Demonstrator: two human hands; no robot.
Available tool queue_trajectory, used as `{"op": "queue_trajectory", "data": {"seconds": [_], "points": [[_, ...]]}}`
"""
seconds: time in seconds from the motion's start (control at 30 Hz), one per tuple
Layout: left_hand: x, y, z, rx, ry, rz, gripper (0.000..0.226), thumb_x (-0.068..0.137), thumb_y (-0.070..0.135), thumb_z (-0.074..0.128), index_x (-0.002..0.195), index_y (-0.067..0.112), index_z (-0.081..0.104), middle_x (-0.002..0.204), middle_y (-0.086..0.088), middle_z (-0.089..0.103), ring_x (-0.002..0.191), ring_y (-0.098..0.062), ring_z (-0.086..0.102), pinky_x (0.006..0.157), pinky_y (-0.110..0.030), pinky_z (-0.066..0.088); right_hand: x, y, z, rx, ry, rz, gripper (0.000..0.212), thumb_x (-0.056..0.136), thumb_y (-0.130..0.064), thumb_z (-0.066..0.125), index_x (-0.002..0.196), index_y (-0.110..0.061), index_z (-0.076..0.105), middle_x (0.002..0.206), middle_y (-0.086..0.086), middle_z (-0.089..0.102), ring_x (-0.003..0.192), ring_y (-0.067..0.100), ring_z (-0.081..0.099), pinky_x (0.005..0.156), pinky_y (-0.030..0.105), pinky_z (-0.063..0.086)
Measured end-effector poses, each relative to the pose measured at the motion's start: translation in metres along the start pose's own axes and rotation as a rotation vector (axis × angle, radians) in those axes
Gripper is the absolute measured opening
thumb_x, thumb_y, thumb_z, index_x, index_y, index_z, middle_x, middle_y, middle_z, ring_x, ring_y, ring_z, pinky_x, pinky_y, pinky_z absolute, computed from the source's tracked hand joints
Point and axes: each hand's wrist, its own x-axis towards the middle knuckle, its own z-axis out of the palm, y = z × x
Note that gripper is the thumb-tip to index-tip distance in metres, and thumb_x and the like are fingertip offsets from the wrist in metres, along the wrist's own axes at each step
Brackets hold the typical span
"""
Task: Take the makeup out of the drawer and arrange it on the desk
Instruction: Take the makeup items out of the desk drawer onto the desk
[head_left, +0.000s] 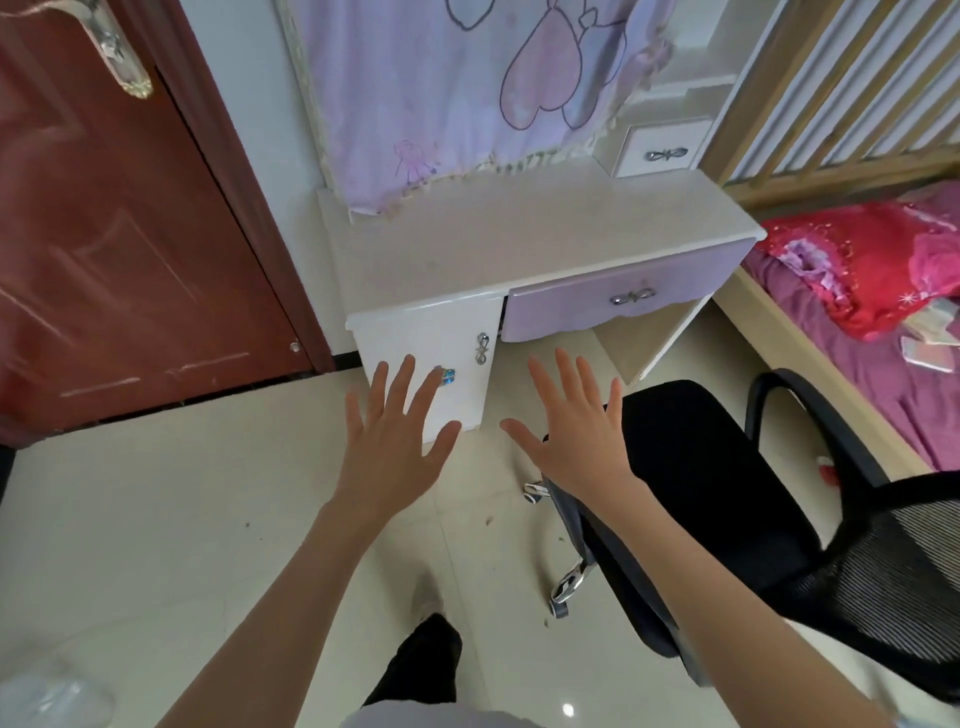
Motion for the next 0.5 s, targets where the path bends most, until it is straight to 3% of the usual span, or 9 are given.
{"op": "queue_trajectory", "data": {"seconds": [0.27, 0.5], "points": [[0.132, -0.015, 0.011, -0.017, -0.079, 0.142, 0.067, 0.085, 0.056, 0.020, 0.144, 0.024, 0.031, 0.153, -0.006, 0.024, 0.142, -0.030, 0.015, 0.112, -0.054, 0.008, 0.104, 0.013, 0.003, 0.035, -0.031, 0.143, 0.075, 0.088, -0.065, 0.033, 0.148, -0.033, -0.001, 0.158, 0.001, -0.004, 0.145, 0.023, -0.005, 0.113, 0.054, -0.004], [0.233, 0.002, 0.055, -0.008, -0.195, 0.231, 0.063, 0.088, 0.054, 0.022, 0.143, 0.024, 0.034, 0.151, -0.005, 0.029, 0.140, -0.031, 0.024, 0.110, -0.057, 0.016, 0.179, 0.063, 0.023, 0.058, -0.067, 0.256, 0.076, 0.088, -0.066, 0.031, 0.148, -0.034, -0.004, 0.158, 0.001, -0.004, 0.145, 0.024, -0.005, 0.113, 0.053, -0.005]]}}
